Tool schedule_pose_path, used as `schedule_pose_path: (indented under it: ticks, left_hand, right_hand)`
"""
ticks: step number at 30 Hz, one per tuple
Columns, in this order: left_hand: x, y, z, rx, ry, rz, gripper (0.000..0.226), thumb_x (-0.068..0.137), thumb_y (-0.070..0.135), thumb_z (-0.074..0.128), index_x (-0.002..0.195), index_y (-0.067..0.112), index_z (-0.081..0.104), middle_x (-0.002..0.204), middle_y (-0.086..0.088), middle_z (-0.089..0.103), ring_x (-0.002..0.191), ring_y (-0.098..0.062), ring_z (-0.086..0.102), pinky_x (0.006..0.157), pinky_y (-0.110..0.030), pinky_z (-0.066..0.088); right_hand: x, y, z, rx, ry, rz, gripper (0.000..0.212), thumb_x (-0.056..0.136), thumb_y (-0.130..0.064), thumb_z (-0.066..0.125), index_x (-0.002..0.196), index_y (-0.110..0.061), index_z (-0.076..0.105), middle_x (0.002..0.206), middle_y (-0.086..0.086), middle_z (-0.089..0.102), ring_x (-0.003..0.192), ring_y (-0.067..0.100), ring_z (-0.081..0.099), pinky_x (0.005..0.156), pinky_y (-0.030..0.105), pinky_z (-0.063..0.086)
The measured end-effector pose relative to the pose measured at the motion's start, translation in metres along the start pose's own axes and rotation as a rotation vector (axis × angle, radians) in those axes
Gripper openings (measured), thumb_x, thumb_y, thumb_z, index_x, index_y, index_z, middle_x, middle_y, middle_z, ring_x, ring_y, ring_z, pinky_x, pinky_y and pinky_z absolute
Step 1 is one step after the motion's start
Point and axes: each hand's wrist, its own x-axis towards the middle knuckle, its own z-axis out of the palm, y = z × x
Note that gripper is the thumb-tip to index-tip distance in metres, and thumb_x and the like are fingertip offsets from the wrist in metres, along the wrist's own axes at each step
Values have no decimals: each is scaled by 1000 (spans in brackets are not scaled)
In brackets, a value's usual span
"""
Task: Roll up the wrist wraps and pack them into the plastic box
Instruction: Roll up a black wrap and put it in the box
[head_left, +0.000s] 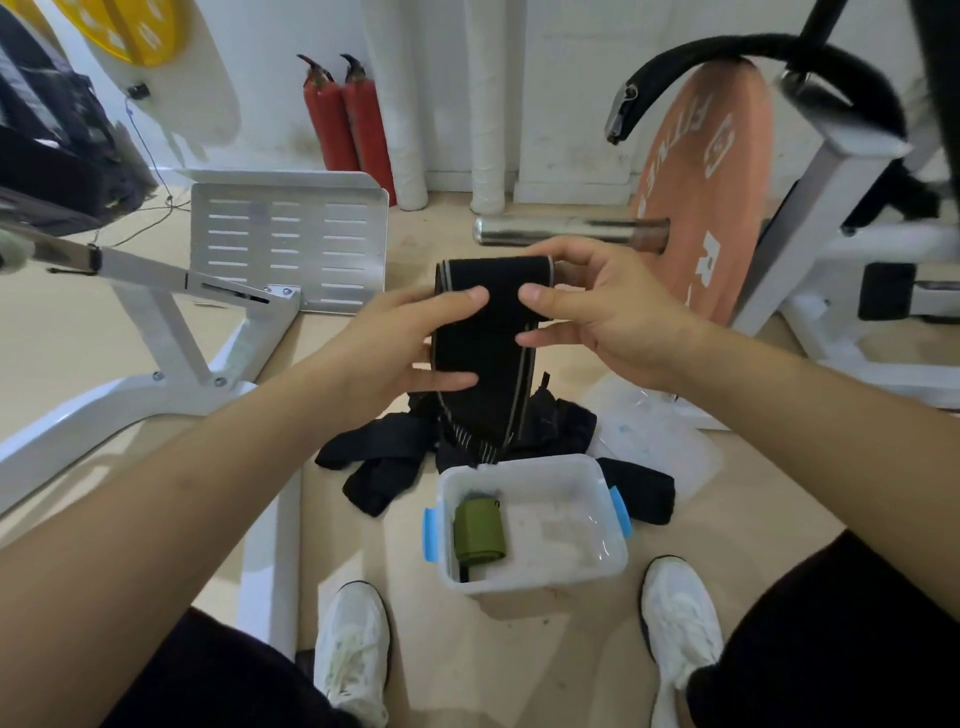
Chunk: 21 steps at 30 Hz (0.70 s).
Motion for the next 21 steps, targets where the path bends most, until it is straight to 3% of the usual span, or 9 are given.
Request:
schedule_pose_path:
  ticks: [4, 7, 13, 16, 18, 21]
  left_hand:
    - [3, 1, 4, -145, -45, -99, 38, 100, 47, 56, 129, 24, 65, 117, -3, 73, 107, -27, 74, 77, -42, 63]
    - [5, 1, 8, -176, -70, -107, 41, 101, 49, 52, 131, 24, 64, 108, 0, 77, 103, -22, 76, 78, -40, 63]
    - [8, -2, 10, -206, -39, -95, 35, 103, 38, 56, 130, 19, 66, 119, -6, 75, 101, -17, 76, 71, -31, 62]
    - [8, -2, 7, -194, -36, -81, 36, 101, 38, 59, 131, 19, 65, 121, -8, 74, 97, -17, 76, 67, -29, 61]
    - [7, -1, 6, -198, -36, -84, 37, 100, 42, 58, 130, 22, 66, 110, -4, 76, 92, -18, 76, 64, -30, 61]
    - [7, 1, 6, -223, -25, -106, 36, 97, 48, 60, 119, 22, 70, 93, -1, 76, 84, -17, 76, 62, -30, 61]
  right_hand:
    - [3, 8, -1, -86, 96, -129, 32, 88, 9, 68, 118, -3, 68, 110, 20, 66, 101, 30, 71, 77, 33, 63]
    - [4, 15, 1, -101, 97, -185, 40, 91, 6, 67, 128, -9, 65, 109, 10, 71, 102, 20, 72, 81, 32, 62]
    - [5, 19, 0, -254, -41, -200, 54, 97, -1, 63, 146, -20, 51, 133, -4, 66, 125, 8, 60, 91, 28, 58]
    - [5, 15, -4, -320, -61, -233, 54, 95, 3, 64, 143, -18, 55, 133, 0, 66, 122, 15, 63, 90, 32, 59]
    - [6, 14, -6, -344, -28, -270, 49, 91, 7, 66, 136, -13, 63, 123, 6, 70, 114, 25, 66, 84, 34, 62]
    - [4, 16, -3, -376, 18, -338, 44, 85, 14, 68, 119, -14, 72, 112, 3, 74, 106, 17, 71, 80, 28, 61]
